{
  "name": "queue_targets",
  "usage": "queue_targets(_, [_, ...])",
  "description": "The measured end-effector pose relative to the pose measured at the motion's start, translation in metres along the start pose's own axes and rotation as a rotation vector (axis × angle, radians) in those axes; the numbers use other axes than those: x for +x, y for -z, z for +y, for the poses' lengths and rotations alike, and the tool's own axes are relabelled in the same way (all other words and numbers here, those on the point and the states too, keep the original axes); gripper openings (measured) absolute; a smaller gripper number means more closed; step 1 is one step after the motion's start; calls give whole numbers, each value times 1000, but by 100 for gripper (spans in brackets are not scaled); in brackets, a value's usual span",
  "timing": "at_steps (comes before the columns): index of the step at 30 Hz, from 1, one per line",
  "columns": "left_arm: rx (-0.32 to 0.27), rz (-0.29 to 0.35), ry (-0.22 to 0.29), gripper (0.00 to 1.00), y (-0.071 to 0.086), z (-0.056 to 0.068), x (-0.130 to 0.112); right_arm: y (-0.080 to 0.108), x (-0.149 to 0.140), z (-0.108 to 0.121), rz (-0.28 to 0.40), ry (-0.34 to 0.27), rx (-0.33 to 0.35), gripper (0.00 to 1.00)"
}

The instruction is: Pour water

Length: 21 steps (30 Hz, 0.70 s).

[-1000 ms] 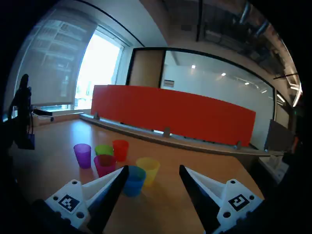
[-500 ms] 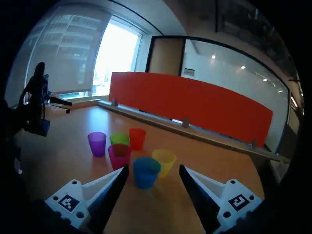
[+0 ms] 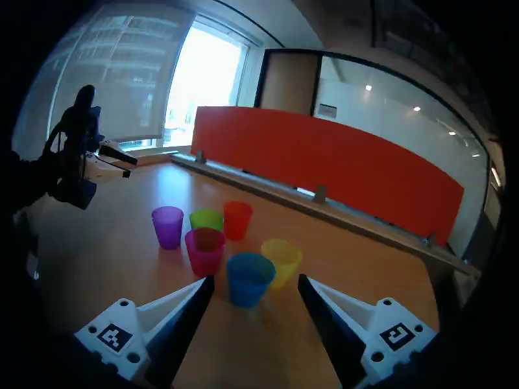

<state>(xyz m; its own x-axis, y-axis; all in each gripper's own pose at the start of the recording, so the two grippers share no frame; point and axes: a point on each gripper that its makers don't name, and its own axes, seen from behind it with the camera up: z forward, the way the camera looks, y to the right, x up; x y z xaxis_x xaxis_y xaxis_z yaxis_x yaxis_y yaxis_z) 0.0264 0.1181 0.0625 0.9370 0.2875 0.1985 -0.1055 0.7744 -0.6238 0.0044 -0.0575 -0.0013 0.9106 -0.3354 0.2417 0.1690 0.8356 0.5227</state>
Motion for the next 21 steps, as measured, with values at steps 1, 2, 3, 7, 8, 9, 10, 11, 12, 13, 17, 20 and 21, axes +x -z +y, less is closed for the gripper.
queue_targets(1, [-12, -7, -3, 89, -4, 2, 0, -1, -1, -1, -5, 3, 4, 100])
queue_targets(2, [-25, -14, -6, 89, -7, 4, 0, -2, -2, -2, -9, 6, 9, 100])
queue_targets(3, [-38, -21, -10, 89, -12, 6, 0, -2, -3, -3, -14, 9, 14, 100])
queue_targets(7, [-69, -35, -27, 89, -26, 9, 5, -6, -8, -6, -29, 23, 30, 100])
queue_targets(8, [-76, -38, -30, 89, -29, 10, 6, -7, -9, -7, -33, 26, 34, 100])
queue_targets(9, [-85, -43, -33, 90, -33, 11, 7, -8, -10, -7, -37, 29, 38, 100])
queue_targets(10, [-94, -49, -35, 90, -37, 12, 7, -9, -11, -8, -40, 30, 41, 100])
queue_targets(11, [-103, -54, -38, 90, -40, 13, 7, -10, -12, -8, -44, 32, 43, 100])
queue_targets(12, [-112, -60, -41, 90, -44, 14, 7, -12, -13, -9, -47, 33, 46, 100])
queue_targets(13, [-119, -64, -48, 90, -46, 15, 8, -13, -14, -9, -49, 34, 49, 100])
queue_targets(17, [-150, -78, -72, 89, -57, 19, 11, -17, -15, -11, -59, 39, 58, 100])
queue_targets(20, [-178, -89, -83, 89, -65, 24, 13, -21, -17, -11, -66, 41, 63, 100])
queue_targets(21, [-187, -93, -86, 89, -68, 25, 14, -23, -17, -11, -68, 41, 65, 100])
